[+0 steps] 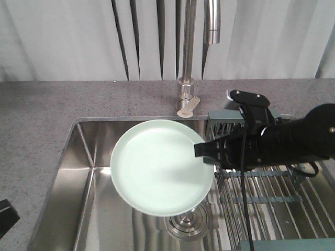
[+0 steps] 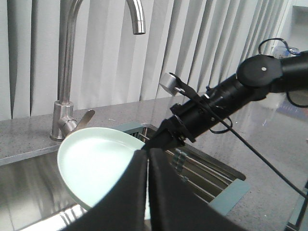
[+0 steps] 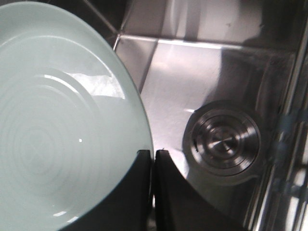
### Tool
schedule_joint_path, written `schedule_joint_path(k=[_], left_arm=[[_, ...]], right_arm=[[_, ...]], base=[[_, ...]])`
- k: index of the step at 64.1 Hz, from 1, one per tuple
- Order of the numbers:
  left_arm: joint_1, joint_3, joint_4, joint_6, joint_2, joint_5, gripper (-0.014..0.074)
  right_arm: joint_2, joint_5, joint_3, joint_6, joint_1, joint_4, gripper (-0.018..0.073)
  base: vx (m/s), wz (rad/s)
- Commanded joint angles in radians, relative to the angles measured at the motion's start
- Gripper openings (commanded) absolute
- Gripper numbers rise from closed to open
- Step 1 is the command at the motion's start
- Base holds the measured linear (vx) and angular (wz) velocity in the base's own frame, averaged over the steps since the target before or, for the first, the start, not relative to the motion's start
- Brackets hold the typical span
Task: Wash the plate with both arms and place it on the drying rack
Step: 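Swing the held plate flat over the sink basin with the right gripper, then move the plate onto the wire drying rack and lower it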
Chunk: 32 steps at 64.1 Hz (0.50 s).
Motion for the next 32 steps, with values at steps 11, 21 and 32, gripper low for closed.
schedule_joint_path(k=[11,21,32], left_arm=[[-0.005,-0.025,0.022,-0.001,0.013,0.025,-0.0006],[-0.005,-0.025,0.022,-0.001,0.013,0.025,-0.0006],[-0.005,-0.025,0.022,-0.001,0.013,0.025,-0.0006]], right_arm=[[-0.035,0.108,-0.122,0.032,-0.253,-0.236,-0.0002],[-0.069,0.189,-0.122,0.082,-0.417,-0.485,-0.0002],[-0.036,0.182,-0.122,0.088,-0.459,-0.623,-0.0002]], base=[[0.00,0.00],[0.00,0.00],[0.00,0.00]])
